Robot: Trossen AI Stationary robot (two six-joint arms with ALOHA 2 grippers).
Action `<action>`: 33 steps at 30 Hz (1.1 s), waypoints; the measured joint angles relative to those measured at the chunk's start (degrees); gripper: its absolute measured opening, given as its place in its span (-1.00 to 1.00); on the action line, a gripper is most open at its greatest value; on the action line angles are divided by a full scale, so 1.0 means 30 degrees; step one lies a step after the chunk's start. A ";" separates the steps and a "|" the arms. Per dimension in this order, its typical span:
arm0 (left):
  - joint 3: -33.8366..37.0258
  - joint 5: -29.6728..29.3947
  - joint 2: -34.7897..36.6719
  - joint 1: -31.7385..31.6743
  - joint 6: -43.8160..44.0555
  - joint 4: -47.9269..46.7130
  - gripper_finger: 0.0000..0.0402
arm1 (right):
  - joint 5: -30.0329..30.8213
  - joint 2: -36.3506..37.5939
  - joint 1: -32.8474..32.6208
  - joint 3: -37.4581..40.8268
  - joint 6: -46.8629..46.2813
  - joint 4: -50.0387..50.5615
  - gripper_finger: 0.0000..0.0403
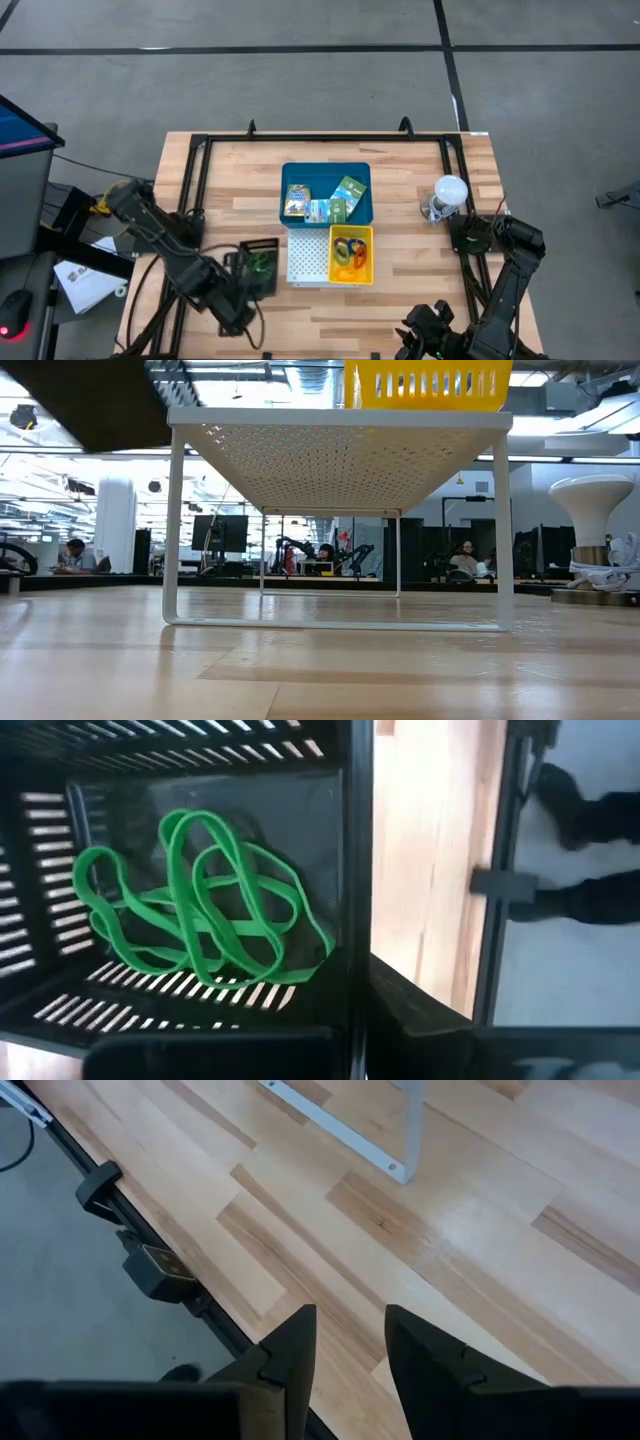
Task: Pick & Place Office Desk Supplies
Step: Put the black bin on the shelf
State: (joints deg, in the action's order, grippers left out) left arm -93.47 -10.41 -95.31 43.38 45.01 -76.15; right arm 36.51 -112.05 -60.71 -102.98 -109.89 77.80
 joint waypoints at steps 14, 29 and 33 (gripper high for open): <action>-0.6030 -0.1861 -0.4893 -0.0167 -0.0952 -0.3991 -1.00 | 0.0831 0.0000 -0.0336 0.0000 0.0257 0.0371 -0.41; -0.6478 -0.2421 -0.5035 -0.2049 -0.3442 -0.4320 -1.00 | 0.0852 -0.0007 -0.0508 0.0000 -0.0099 0.0393 -0.41; -0.6478 -0.2386 -0.5178 -0.2298 -0.3932 -0.3867 -1.00 | 0.0852 -0.0044 -0.0525 0.0000 -0.0092 0.0393 -0.41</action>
State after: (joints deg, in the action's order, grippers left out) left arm -112.90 -17.57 -110.84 36.48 33.22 -87.75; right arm 39.07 -112.18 -62.28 -102.98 -110.17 78.98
